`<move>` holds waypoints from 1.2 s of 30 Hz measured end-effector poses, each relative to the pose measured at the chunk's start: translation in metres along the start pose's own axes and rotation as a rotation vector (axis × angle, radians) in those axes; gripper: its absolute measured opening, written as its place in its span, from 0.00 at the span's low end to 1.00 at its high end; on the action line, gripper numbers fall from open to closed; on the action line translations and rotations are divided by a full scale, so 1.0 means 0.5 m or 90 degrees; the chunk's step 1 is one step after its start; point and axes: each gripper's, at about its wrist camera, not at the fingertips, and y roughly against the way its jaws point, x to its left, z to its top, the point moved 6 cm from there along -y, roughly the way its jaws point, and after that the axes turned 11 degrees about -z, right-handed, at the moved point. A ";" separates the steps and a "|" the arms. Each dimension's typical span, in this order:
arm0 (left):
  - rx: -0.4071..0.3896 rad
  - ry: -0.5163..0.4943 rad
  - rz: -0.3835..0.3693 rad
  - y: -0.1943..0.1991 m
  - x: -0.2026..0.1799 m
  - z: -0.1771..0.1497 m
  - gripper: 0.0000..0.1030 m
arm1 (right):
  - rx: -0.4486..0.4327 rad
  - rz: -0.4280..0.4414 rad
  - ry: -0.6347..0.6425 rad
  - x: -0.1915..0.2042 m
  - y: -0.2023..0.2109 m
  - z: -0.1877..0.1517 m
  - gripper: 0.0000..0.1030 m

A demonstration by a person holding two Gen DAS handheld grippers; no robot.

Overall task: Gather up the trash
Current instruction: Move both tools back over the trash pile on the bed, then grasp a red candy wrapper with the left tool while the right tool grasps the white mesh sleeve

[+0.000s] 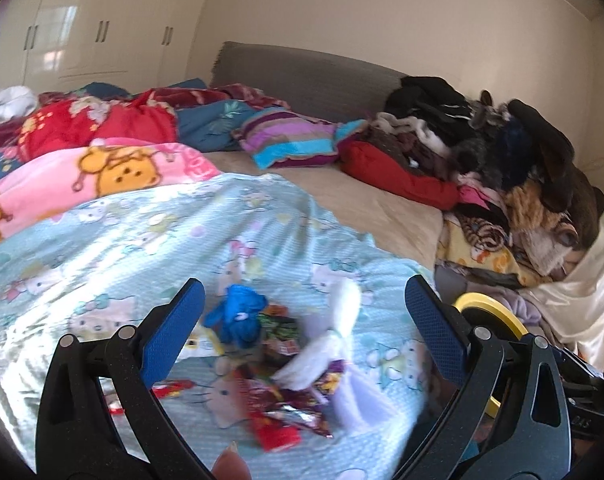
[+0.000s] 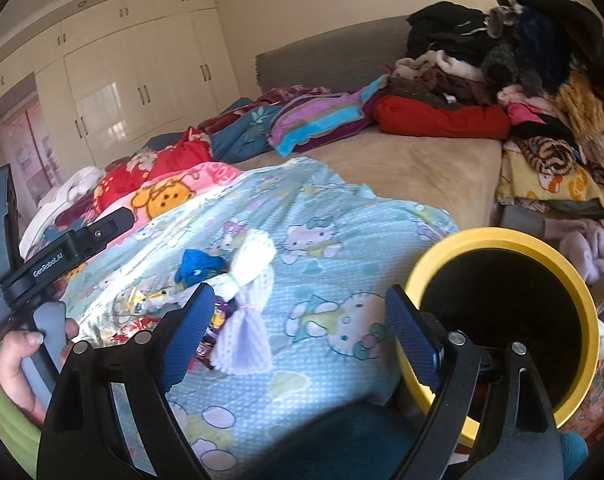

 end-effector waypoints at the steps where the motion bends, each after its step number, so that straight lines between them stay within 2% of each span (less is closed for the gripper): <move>1: -0.002 0.004 0.004 0.005 0.012 0.002 0.89 | 0.001 0.003 0.002 0.008 -0.002 0.002 0.82; 8: -0.019 0.035 0.034 0.041 0.090 0.004 0.89 | 0.021 0.016 0.017 0.061 -0.037 0.011 0.82; 17: -0.017 0.076 0.066 0.079 0.196 -0.011 0.89 | 0.046 0.020 0.033 0.118 -0.091 0.032 0.82; 22: 0.015 0.081 0.084 0.086 0.251 -0.034 0.89 | 0.069 0.019 0.030 0.135 -0.125 0.040 0.82; 29: 0.068 0.076 0.078 0.069 0.286 -0.078 0.89 | 0.102 0.013 0.015 0.148 -0.182 0.045 0.82; 32: 0.098 0.073 0.061 0.057 0.292 -0.104 0.89 | 0.116 0.011 0.012 0.155 -0.206 0.046 0.82; 36: 0.128 0.069 0.036 0.042 0.296 -0.130 0.81 | 0.142 0.003 0.008 0.164 -0.248 0.044 0.82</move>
